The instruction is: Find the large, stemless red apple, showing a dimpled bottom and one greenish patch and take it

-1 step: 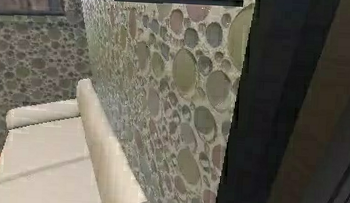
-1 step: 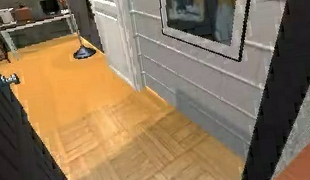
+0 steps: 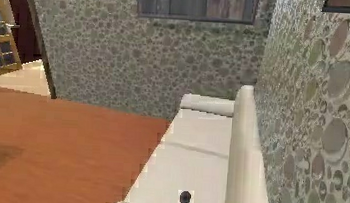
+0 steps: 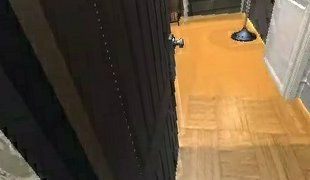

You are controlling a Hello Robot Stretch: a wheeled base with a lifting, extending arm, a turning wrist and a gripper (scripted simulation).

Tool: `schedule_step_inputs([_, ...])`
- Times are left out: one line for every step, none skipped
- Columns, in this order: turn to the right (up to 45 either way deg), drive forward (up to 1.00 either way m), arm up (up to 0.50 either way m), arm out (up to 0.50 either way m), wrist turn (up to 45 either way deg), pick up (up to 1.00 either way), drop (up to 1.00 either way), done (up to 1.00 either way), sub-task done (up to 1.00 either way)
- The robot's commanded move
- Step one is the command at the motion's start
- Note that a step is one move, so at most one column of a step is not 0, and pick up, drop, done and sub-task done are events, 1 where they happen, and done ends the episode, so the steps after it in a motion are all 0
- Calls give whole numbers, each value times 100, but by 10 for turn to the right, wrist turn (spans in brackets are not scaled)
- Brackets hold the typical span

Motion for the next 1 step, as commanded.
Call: schedule_step_inputs([-450, 0, 0, 0, 0, 0, 0, 0, 0])
